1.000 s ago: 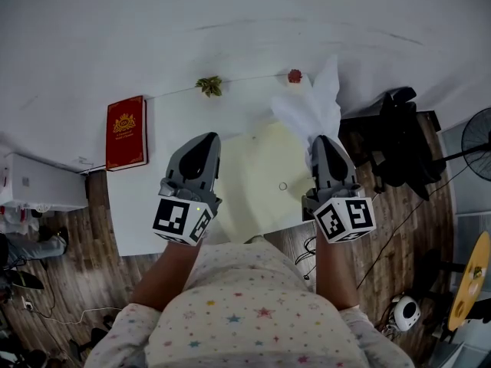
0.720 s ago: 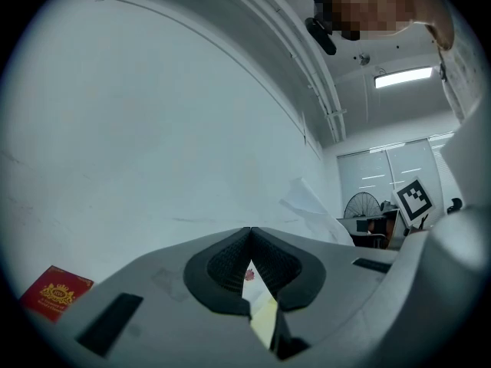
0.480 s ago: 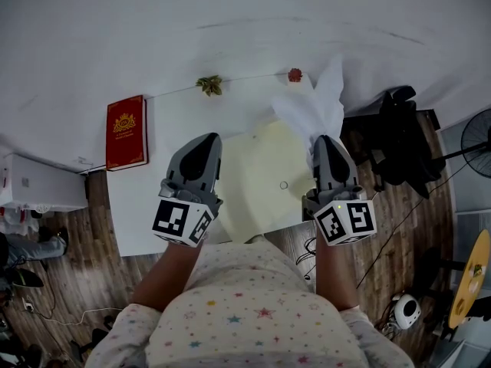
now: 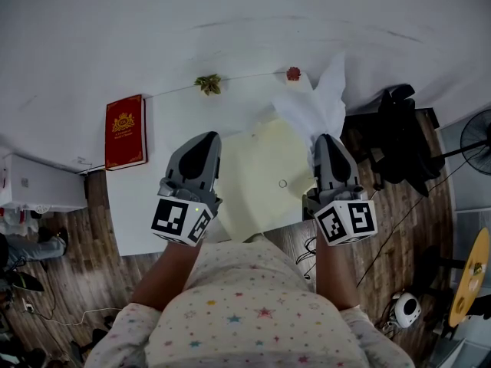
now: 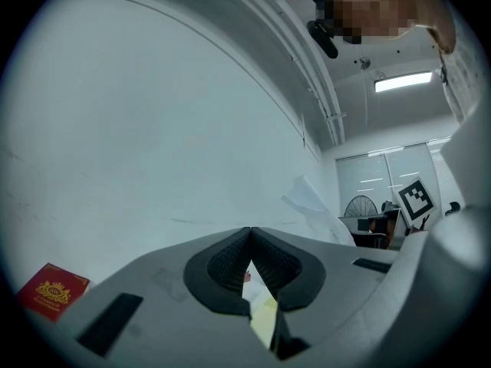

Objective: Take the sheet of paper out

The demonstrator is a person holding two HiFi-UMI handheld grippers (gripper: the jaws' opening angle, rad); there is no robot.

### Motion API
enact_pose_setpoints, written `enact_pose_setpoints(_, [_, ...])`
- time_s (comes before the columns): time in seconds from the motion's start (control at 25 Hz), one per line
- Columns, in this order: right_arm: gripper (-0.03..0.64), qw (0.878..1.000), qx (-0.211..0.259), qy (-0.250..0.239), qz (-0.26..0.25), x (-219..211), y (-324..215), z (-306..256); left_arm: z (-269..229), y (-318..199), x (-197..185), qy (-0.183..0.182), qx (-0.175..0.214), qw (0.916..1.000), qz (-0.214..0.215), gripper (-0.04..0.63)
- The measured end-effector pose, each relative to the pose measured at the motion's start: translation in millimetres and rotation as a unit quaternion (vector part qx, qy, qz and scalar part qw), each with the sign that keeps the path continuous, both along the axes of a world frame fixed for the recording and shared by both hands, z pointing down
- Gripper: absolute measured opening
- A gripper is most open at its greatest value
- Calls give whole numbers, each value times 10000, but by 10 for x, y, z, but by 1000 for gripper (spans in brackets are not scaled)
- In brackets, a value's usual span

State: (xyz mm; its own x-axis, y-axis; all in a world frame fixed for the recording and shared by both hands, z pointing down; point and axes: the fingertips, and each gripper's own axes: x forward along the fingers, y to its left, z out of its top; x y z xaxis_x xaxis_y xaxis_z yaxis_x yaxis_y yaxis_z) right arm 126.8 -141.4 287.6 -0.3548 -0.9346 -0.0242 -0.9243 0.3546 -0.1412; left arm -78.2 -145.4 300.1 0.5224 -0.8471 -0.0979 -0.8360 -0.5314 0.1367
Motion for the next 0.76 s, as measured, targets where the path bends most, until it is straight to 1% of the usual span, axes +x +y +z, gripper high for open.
enact_pose_setpoints(0.48, [2,10000,33,28,-59,-7,-5,-13,3,-3,43,-37,-17,10000,48,14])
enact_pose_setpoints(0.76, [2,9999,46,126,-88,-25,-27,-31,-8,-32,46,-43,-25,10000,51,14])
